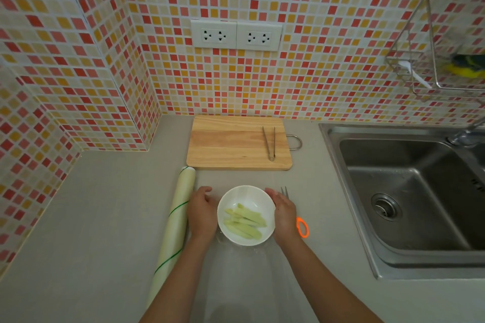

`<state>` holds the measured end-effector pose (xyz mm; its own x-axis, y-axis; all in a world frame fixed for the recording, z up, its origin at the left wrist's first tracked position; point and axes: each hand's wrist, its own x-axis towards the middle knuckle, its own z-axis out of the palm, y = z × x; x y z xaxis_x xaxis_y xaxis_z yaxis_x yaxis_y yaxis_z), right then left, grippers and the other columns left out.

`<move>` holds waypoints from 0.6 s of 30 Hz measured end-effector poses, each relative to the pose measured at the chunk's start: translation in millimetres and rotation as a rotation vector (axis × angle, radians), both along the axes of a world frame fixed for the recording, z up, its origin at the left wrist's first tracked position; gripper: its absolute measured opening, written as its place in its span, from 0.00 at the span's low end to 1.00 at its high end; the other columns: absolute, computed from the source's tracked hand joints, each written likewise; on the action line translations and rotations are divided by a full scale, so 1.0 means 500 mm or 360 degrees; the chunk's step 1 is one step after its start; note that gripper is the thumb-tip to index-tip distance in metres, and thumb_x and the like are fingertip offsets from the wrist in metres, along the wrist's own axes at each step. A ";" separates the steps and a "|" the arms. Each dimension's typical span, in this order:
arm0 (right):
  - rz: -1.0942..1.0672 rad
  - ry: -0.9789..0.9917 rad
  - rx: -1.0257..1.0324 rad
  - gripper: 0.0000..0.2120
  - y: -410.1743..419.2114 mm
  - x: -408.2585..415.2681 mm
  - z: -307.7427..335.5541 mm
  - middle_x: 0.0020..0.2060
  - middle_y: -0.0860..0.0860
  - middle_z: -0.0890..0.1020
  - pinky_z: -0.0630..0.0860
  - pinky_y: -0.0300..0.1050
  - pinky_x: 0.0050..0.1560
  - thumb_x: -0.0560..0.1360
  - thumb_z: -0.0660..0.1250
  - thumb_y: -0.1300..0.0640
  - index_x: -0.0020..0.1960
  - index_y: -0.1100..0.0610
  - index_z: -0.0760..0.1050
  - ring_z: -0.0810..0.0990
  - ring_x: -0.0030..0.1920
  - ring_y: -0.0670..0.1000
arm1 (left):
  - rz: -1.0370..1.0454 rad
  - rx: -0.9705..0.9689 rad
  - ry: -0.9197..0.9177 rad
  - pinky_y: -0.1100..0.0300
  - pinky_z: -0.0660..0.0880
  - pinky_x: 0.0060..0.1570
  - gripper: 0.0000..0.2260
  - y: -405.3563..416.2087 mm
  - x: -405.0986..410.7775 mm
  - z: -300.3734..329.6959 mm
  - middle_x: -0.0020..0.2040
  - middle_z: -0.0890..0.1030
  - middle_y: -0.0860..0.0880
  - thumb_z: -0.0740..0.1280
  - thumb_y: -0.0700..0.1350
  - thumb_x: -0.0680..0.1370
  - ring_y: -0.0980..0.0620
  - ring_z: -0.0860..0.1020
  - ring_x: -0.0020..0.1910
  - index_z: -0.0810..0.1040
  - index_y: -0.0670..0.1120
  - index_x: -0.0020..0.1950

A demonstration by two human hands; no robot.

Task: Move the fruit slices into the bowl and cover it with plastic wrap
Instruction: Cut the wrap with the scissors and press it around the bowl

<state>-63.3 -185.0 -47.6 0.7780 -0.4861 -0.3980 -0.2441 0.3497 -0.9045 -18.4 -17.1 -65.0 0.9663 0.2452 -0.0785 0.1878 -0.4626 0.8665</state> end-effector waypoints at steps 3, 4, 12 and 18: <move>0.0117 -0.0057 0.0019 0.11 -0.017 0.018 0.012 0.51 0.61 0.84 0.77 0.44 0.53 0.78 0.59 0.61 0.51 0.62 0.81 0.81 0.53 0.53 | 0.0052 -0.0178 -0.0205 0.54 0.74 0.51 0.15 -0.010 -0.023 0.020 0.50 0.82 0.46 0.55 0.46 0.83 0.49 0.78 0.48 0.79 0.41 0.56; 0.0221 -0.0064 0.0037 0.12 -0.023 0.025 0.015 0.53 0.59 0.83 0.76 0.47 0.58 0.78 0.60 0.59 0.52 0.61 0.81 0.81 0.56 0.53 | 0.0044 -0.0287 -0.0157 0.53 0.74 0.57 0.16 -0.018 -0.036 0.027 0.54 0.81 0.47 0.54 0.48 0.83 0.51 0.79 0.54 0.77 0.43 0.61; 0.0792 0.0088 -0.0089 0.18 -0.020 0.025 0.028 0.55 0.53 0.84 0.77 0.45 0.55 0.81 0.57 0.48 0.58 0.56 0.81 0.82 0.55 0.52 | 0.0046 -0.0739 0.0096 0.61 0.65 0.68 0.19 -0.058 -0.074 0.013 0.67 0.75 0.52 0.53 0.50 0.83 0.55 0.72 0.67 0.74 0.47 0.69; 0.0908 0.0152 -0.0283 0.23 -0.028 0.032 0.033 0.53 0.54 0.84 0.76 0.47 0.57 0.81 0.53 0.45 0.58 0.57 0.81 0.82 0.56 0.53 | -0.0202 -0.0705 0.0169 0.60 0.73 0.56 0.17 -0.031 -0.044 0.011 0.54 0.83 0.52 0.53 0.52 0.83 0.53 0.79 0.57 0.81 0.51 0.57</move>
